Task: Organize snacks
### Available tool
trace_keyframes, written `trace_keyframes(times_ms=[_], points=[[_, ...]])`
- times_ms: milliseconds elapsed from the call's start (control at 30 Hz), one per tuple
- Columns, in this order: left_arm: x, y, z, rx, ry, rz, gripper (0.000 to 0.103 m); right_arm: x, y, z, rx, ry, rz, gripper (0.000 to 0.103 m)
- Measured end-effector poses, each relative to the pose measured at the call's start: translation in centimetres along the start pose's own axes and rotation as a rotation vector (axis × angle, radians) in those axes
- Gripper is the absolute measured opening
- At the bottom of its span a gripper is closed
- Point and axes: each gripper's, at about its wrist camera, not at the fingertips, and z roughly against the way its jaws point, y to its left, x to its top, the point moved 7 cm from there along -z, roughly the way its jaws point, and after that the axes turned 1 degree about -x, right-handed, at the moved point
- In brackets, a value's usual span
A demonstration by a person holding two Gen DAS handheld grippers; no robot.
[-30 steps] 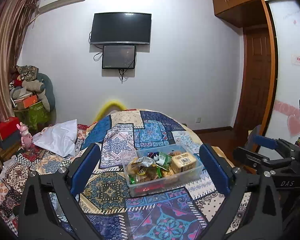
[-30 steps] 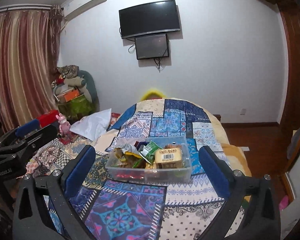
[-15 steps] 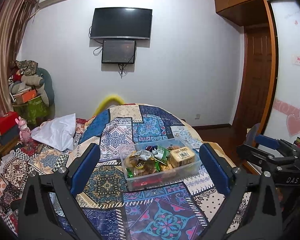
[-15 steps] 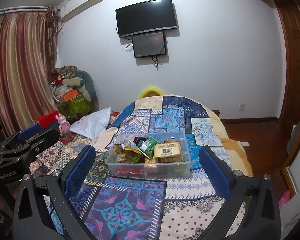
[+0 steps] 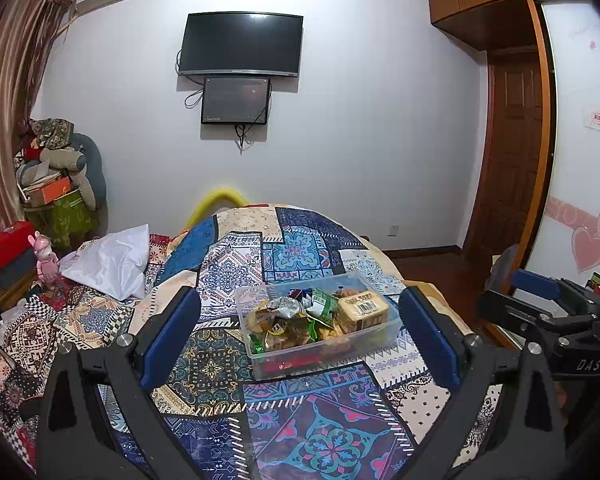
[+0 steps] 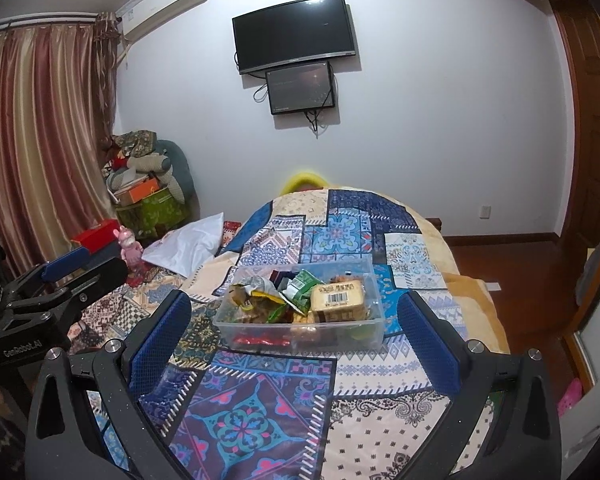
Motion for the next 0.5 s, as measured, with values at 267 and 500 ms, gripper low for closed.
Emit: trace_keyframes(times_ms=[267, 500], points=[[-0.08, 0.19, -0.01, -0.004, 0.003, 0.004, 0.100, 0.07, 0.11, 0.12, 0.001, -0.003, -0.004, 0.103], [-0.17, 0.41, -0.26, -0.010, 0.010, 0.020, 0.100, -0.03, 0.12, 0.05, 0.000, 0.001, 0.002, 0.103]])
